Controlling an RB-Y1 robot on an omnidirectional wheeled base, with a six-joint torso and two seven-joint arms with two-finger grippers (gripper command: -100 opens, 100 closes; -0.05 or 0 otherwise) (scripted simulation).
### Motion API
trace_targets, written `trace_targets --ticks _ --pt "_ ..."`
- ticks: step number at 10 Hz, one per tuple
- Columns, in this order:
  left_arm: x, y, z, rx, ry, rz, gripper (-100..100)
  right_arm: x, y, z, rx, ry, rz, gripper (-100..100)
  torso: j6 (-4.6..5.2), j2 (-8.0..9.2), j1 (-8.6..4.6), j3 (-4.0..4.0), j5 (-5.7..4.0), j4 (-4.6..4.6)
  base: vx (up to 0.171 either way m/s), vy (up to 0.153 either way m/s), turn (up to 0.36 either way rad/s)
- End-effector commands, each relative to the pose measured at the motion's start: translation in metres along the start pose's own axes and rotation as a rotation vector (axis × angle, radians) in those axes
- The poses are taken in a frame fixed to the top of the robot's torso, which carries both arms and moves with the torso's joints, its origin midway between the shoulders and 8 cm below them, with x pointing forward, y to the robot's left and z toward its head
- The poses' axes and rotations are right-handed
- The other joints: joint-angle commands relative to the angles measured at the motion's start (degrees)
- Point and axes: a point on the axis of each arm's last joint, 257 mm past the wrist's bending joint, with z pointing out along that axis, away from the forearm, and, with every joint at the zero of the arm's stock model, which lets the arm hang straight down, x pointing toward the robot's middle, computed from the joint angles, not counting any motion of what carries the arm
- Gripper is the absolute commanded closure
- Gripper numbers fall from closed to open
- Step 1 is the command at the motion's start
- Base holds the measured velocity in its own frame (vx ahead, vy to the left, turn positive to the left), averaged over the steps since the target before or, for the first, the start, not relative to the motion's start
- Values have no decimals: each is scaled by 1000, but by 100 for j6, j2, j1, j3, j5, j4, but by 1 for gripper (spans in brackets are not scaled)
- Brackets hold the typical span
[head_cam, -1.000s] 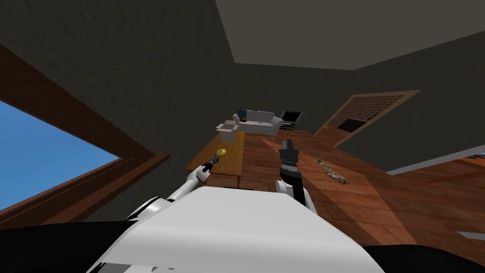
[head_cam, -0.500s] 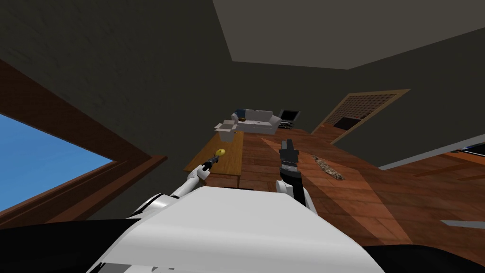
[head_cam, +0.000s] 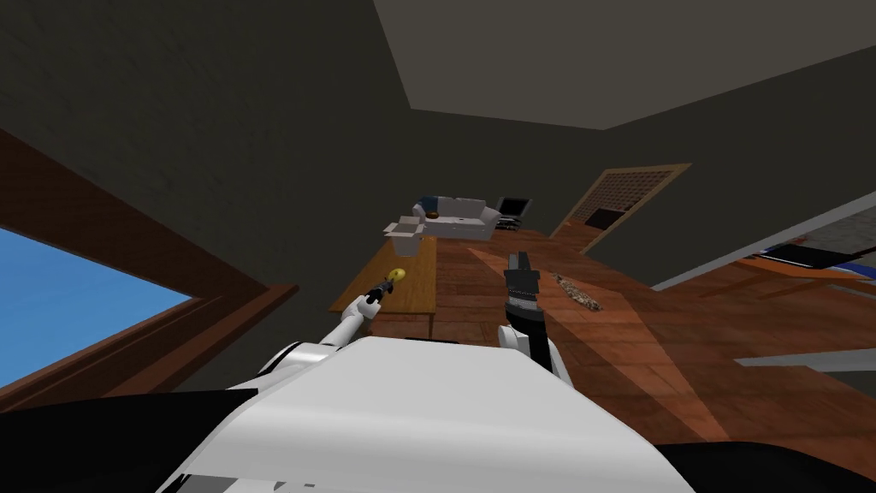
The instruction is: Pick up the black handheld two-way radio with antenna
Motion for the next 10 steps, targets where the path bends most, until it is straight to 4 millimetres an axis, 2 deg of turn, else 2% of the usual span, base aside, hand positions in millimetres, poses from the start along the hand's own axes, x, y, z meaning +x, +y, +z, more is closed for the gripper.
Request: trace_targets --ticks 1,2,3,4,5,6,7,8,9,10 --pt "-8 10 2 -24 -15 -12 -100 0 0 0 0 0 0 0 0 0 0 0 0 0 -45 29 -91" --pt "-5 6 6 -30 -12 -5 -100 0 0 0 0 0 0 0 -4 -2 1 0 -1 0 -51 41 -160" --pt "-11 14 6 -45 -24 -24 -100 0 0 0 0 0 0 0 0 0 4 0 0 0 -45 39 -72" --pt "-6 10 9 -49 -19 -17 -100 0 0 0 0 0 0 0 -5 -2 5 -1 0 0 -47 38 -161" --pt "-11 17 9 -63 -29 -37 -100 0 0 0 0 0 0 0 0 -1 4 -1 1 0 -38 45 -81" --pt "-8 8 13 -59 -26 -30 -100 0 0 0 0 0 0 0 -5 -4 7 -2 1 -1 -50 51 -131" --pt "-9 18 12 -80 -30 -51 -100 0 0 0 0 0 0 0 -1 -2 8 -1 2 0 -45 38 -82" --pt "-2 10 15 -80 -18 -47 -100 0 0 0 0 0 0 0 -4 -5 6 -3 2 -1 -56 35 -149" --pt "-5 17 14 -94 -27 -67 -100 0 0 0 0 0 0 0 0 -2 4 -2 2 -1 -49 33 -80" --pt "3 9 17 -94 -14 -68 -100 0 0 0 0 0 0 0 -5 -4 4 -2 1 -1 -53 48 -144"
